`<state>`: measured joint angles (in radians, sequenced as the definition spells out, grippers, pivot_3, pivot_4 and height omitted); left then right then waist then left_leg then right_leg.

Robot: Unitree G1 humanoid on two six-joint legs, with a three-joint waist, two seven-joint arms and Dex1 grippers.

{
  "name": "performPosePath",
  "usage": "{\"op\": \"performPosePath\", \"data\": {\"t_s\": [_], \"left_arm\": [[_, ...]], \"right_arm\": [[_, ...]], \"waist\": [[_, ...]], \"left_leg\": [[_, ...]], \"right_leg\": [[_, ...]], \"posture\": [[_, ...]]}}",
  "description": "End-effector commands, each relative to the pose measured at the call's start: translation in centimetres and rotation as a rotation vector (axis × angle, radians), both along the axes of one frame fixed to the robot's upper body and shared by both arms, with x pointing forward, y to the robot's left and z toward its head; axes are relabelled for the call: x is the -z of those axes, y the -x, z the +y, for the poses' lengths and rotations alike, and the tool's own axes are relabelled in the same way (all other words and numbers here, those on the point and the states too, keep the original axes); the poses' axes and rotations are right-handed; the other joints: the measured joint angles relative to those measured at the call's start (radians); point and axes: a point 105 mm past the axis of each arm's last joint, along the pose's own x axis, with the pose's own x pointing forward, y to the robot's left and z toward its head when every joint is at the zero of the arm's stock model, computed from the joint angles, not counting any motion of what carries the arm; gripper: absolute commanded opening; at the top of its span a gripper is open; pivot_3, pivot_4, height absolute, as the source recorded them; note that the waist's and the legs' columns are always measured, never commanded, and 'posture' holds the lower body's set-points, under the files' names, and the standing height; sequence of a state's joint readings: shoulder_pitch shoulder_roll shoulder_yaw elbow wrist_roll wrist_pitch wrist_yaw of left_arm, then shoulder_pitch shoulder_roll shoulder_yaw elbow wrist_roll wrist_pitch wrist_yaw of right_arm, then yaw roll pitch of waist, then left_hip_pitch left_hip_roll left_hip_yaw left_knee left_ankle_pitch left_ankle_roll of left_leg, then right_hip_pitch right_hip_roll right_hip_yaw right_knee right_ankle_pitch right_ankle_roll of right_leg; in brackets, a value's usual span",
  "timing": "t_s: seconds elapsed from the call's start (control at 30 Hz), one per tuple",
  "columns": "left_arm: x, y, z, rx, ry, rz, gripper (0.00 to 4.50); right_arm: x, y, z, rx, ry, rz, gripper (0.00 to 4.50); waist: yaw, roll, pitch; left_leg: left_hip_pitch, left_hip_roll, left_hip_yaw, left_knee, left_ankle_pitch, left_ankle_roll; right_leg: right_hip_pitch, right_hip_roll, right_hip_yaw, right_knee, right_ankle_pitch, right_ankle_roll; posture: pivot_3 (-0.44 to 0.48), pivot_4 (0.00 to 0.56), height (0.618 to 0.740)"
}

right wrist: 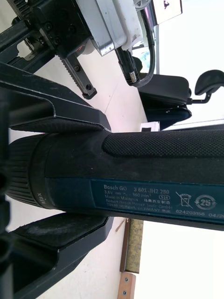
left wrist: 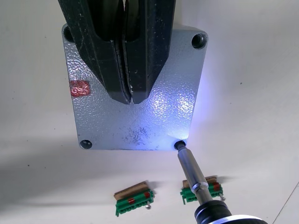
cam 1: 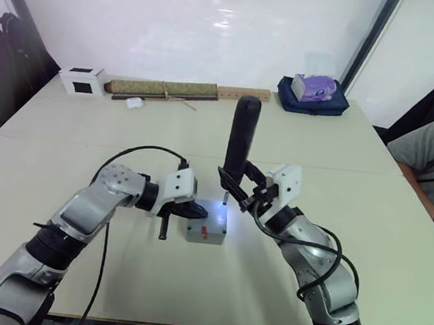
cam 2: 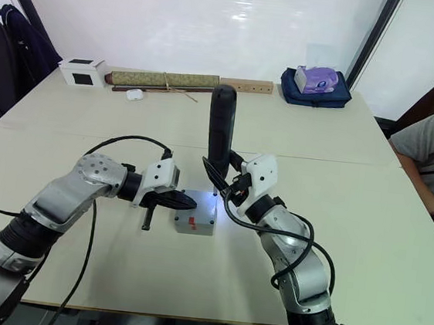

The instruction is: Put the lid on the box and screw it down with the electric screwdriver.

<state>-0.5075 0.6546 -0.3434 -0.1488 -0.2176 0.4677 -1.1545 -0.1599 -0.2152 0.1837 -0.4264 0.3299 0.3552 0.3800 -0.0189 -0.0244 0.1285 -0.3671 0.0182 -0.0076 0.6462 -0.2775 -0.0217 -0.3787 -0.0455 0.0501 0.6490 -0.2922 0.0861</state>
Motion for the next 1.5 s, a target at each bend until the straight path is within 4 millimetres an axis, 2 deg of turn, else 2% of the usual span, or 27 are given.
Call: {"op": "performPosePath", "data": {"t_s": [0.03, 0.4, 0.53, 0.67, 0.8, 0.9, 1.03, 1.13, 1.2, 1.23, 1.3, 1.4, 1.43, 1.5], "left_arm": [[1.2, 0.1, 0.5, -0.013, -0.045, 0.034, 0.00], [1.2, 0.1, 0.3, -0.013, -0.041, 0.035, 0.00], [1.4, 0.1, 0.2, -0.013, -0.039, 0.034, 0.00], [1.5, 0.2, 0.1, -0.004, -0.042, 0.036, 0.00], [1.8, 0.4, -0.1, 0.002, -0.037, 0.033, 0.00], [2.1, 0.6, -0.2, 0.000, -0.031, 0.040, 0.00], [2.2, 0.7, -0.2, -0.016, -0.014, 0.056, 0.00], [1.3, -0.1, -0.4, -0.065, 0.036, 0.045, 0.00], [0.5, -0.9, -0.5, -0.116, 0.076, 0.044, 0.00], [-0.6, -1.4, -0.7, -0.143, 0.126, 0.015, 0.00], [-3.3, -1.9, -0.8, -0.159, 0.242, 0.013, 0.00], [-7.3, -1.3, -0.7, -0.061, 0.360, 0.095, 0.00], [-8.1, -1.1, -0.7, -0.031, 0.369, 0.108, 0.00], [-8.6, -0.4, -0.8, 0.035, 0.321, 0.097, 0.00]], "right_arm": [[7.1, 0.1, -0.7, 0.024, 0.122, 0.263, 1.77], [6.9, 0.3, -0.9, 0.025, 0.132, 0.256, 1.77], [6.2, 0.0, -1.2, 0.055, 0.165, 0.215, 1.77], [3.4, -0.2, -1.5, 0.075, 0.151, 0.135, 1.77], [-1.3, 0.7, -1.3, 0.023, 0.178, -0.044, 1.77], [-5.3, 1.1, -1.2, 0.018, 0.115, -0.097, 1.77], [-9.6, 1.3, -2.0, 0.030, -0.035, -0.117, 1.77], [-12.2, 0.4, -3.6, 0.105, -0.048, -0.105, 1.77], [-13.0, -0.4, -4.7, 0.168, -0.061, -0.060, 1.77], [-12.9, -0.8, -5.4, 0.182, -0.050, -0.012, 1.77], [-12.3, -1.1, -7.4, 0.194, 0.059, 0.084, 1.77], [-10.8, -1.5, -13.3, 0.320, 0.116, 0.290, 1.77], [-10.0, -1.3, -14.8, 0.343, 0.126, 0.365, 1.77], [-8.1, -0.3, -16.5, 0.340, 0.198, 0.487, 1.77]], "waist": [[0.000, 0.000, 0.000], [0.000, 0.001, 0.000], [0.001, 0.001, 0.001], [0.003, 0.003, 0.002], [0.009, 0.007, 0.005], [0.008, 0.009, 0.011], [0.009, 0.010, 0.015], [0.008, 0.015, 0.021], [0.008, 0.014, 0.022], [0.007, 0.014, 0.024], [0.007, 0.013, 0.032], [0.009, 0.010, 0.042], [0.011, 0.010, 0.043], [0.013, 0.012, 0.043]], "left_leg": [[0.000, 0.000, 0.000, 0.000, 0.000, 0.000], [0.002, 0.002, -0.001, -0.002, 0.000, 0.000], [0.002, 0.002, -0.001, -0.002, 0.000, 0.000], [0.000, 0.002, -0.002, -0.003, -0.001, 0.000], [-0.008, 0.000, -0.002, -0.003, 0.000, 0.000], [-0.012, -0.003, -0.001, -0.003, 0.000, 0.000], [-0.024, -0.004, -0.003, 0.001, 0.000, 0.000], [-0.024, -0.005, -0.003, 0.001, 0.000, 0.000], [-0.025, -0.007, -0.003, 0.001, 0.000, 0.000], [-0.024, -0.007, -0.005, 0.001, 0.000, 0.000], [-0.025, -0.007, -0.005, 0.001, 0.000, 0.000], [-0.030, -0.007, -0.007, 0.001, 0.000, 0.000], [-0.034, -0.007, -0.007, 0.003, 0.000, 0.000], [-0.047, -0.010, -0.011, 0.005, 0.001, 0.000]], "right_leg": [[0.000, 0.000, 0.000, 0.000, 0.000, 0.000], [0.003, -0.003, 0.000, -0.003, -0.002, -0.002], [0.003, -0.004, 0.000, -0.004, -0.002, -0.002], [0.002, -0.006, -0.001, -0.006, -0.002, -0.002], [-0.005, -0.010, -0.003, -0.006, -0.001, -0.002], [-0.009, -0.013, -0.003, -0.006, -0.001, -0.002], [-0.019, -0.015, -0.006, -0.004, -0.001, -0.001], [-0.018, -0.016, -0.006, -0.004, 0.000, 0.000], [-0.019, -0.017, -0.006, -0.004, 0.000, 0.001], [-0.018, -0.017, -0.008, -0.004, 0.000, 0.001], [-0.019, -0.016, -0.008, -0.003, 0.001, 0.002], [-0.022, -0.016, -0.010, -0.003, 0.002, 0.003], [-0.025, -0.016, -0.010, -0.003, 0.002, 0.004], [-0.036, -0.013, -0.013, -0.001, 0.005, 0.010]], "posture": [[0.000, 0.150, 0.740], [0.000, 0.150, 0.740], [0.000, 0.150, 0.740], [0.000, 0.150, 0.740], [0.000, 0.150, 0.740], [0.000, 0.150, 0.740], [0.000, 0.150, 0.740], [0.000, 0.150, 0.740], [0.000, 0.150, 0.740], [0.000, 0.150, 0.740], [0.000, 0.150, 0.740], [0.000, 0.150, 0.740], [0.000, 0.150, 0.740], [0.000, 0.150, 0.740]]}}
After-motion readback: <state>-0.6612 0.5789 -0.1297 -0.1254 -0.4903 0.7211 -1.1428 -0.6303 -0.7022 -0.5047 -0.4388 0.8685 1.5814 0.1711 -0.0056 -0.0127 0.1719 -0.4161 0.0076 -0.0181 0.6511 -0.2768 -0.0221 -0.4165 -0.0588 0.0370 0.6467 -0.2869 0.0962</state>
